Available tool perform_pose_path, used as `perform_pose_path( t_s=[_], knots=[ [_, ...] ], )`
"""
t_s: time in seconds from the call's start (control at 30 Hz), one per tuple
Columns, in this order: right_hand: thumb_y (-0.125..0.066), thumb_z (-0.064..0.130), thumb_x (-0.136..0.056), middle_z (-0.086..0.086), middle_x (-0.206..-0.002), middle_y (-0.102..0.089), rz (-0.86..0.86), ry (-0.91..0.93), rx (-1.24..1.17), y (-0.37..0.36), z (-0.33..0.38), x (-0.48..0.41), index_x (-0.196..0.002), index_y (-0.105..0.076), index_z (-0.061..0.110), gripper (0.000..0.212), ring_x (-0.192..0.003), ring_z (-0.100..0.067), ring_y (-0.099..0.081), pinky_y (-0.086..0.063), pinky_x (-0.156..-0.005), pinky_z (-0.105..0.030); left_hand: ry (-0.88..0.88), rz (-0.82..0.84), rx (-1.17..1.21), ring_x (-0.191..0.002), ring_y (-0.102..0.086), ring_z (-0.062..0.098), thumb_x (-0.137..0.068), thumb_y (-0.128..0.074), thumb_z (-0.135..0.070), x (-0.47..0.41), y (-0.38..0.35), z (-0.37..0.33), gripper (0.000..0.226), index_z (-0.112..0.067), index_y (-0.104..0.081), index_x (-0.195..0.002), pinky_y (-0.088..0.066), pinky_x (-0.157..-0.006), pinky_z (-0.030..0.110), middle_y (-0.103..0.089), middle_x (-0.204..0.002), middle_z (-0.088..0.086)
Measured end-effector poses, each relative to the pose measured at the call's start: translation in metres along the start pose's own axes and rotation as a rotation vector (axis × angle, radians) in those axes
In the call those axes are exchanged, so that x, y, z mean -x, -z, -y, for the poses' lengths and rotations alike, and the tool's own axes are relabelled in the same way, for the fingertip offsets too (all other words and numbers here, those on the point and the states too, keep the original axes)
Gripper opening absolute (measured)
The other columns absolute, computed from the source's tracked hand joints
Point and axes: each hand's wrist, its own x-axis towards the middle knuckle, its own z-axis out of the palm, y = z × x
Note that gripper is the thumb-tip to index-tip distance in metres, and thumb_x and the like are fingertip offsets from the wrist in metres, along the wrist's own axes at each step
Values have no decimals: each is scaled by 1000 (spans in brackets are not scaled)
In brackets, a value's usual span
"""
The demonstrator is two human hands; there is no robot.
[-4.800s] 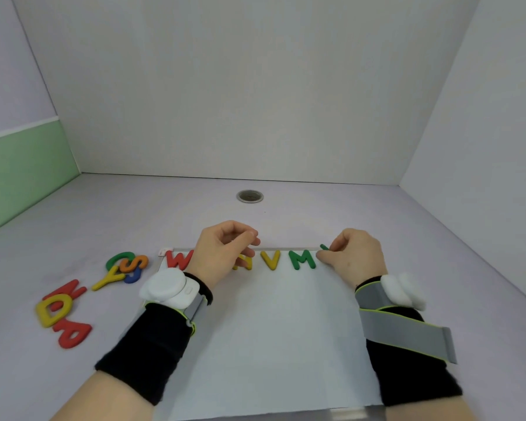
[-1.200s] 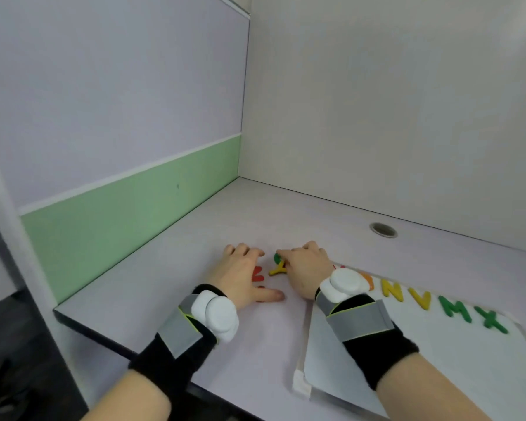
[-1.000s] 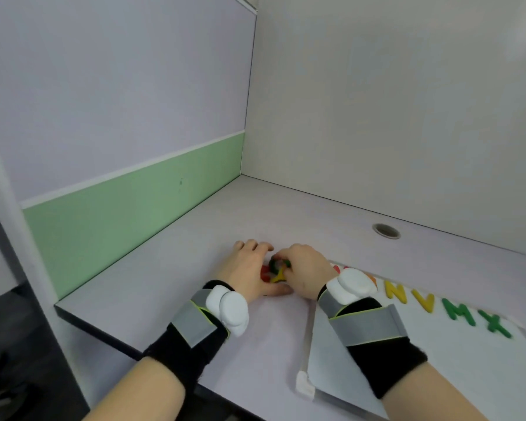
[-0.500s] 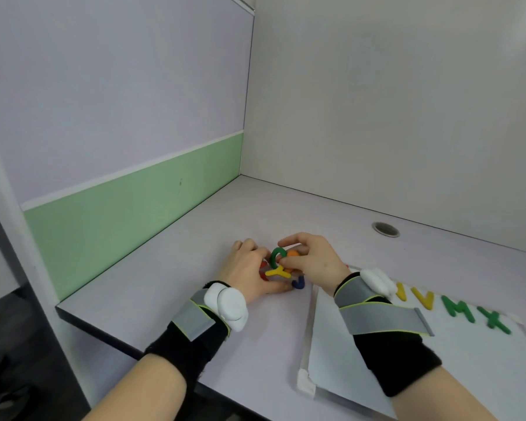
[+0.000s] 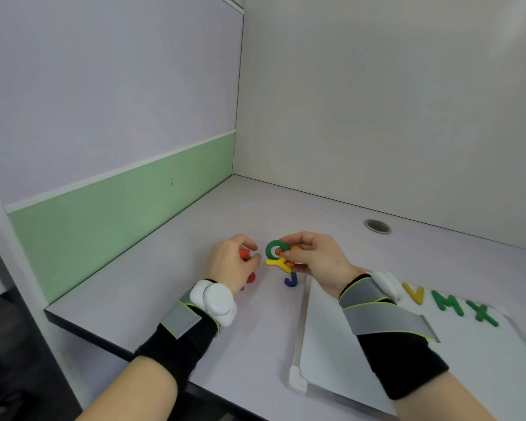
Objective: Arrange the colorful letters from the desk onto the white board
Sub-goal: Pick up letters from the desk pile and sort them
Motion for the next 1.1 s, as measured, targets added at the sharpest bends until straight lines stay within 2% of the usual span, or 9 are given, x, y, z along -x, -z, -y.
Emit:
perform_pose_path(
  t_s=[0.1, 0.2, 0.3, 0.4, 0.53, 0.73, 0.93, 1.0, 1.1],
  knots=[
    [-62, -3, -81, -10, -88, -71, 55, 0, -55, -5, 1, 1, -89, -66, 13, 18, -74, -21, -64, -55, -68, -24, 14, -49, 129, -50, -61, 11, -88, -62, -22, -1, 1, 0, 8, -19, -67, -93, -49, -39, 24, -60, -77, -10],
    [-62, -5, -81, -10, -86, -72, 88, 11, -46, -12, 1, 1, -88, -67, 11, 19, -69, -17, -68, -56, -64, -21, -29, -100, 199, -64, -61, 13, -92, -55, -22, -5, 2, 3, 15, -21, -69, -87, -47, -58, 26, -64, -73, -5],
    [-62, -8, -80, -12, -84, -71, 111, 20, -17, -19, 1, 1, -88, -66, 8, 18, -66, -17, -70, -58, -64, -22, 3, -61, 278, -57, -59, 10, -97, -43, -27, -5, 4, 1, 27, -23, -68, -87, -49, -47, 23, -60, -74, 1],
    [-63, -9, -78, -17, -85, -69, 90, 34, -41, -26, 1, -1, -88, -65, 5, 17, -64, -17, -69, -59, -65, -23, 75, 17, 395, -61, -65, 13, -99, -32, -43, -3, 4, -6, 44, -19, -68, -90, -53, -50, 27, -66, -84, 8],
    [-65, -11, -76, -18, -83, -68, 23, 56, -97, -34, 3, -3, -97, -62, -8, 22, -63, -18, -69, -60, -65, -25, 154, 132, 438, -48, -56, 21, -84, -34, -65, 1, 6, -9, 53, -22, -64, -88, -40, -40, 24, -61, -64, 4],
    [-66, -7, -76, -19, -83, -68, -109, 102, -46, -38, 1, -5, -88, -62, -3, 14, -72, -27, -69, -60, -68, -30, 37, 133, 313, -50, -57, 16, -84, -56, -55, 7, 4, -12, 28, -30, -63, -94, -40, -39, 21, -68, -79, 1],
    [-53, 4, -89, -23, -86, -63, -104, 2, -332, -32, 2, -9, -96, -59, -6, 14, -77, -29, -68, -61, -73, -36, 38, 97, 357, -50, -61, 12, -86, -61, -37, 1, 3, -7, 12, -28, -67, -90, -50, -40, 32, -67, -76, -1],
    [-51, 4, -90, -21, -85, -61, -130, -2, -296, -30, 3, -11, -96, -59, -6, 14, -75, -28, -67, -61, -71, -35, 12, 67, 369, -62, -67, 16, -84, -65, -32, -2, 2, -2, 6, -27, -69, -85, -59, -55, 45, -71, -78, 1],
    [-52, 3, -87, -18, -85, -63, -238, 36, -37, -22, -2, -16, -90, -62, -1, 11, -71, -24, -65, -61, -72, -34, -2, 14, 418, -65, -65, 13, -81, -67, -26, -4, 2, 3, 6, -24, -71, -77, -58, -61, 37, -72, -79, 3]
  ],
)
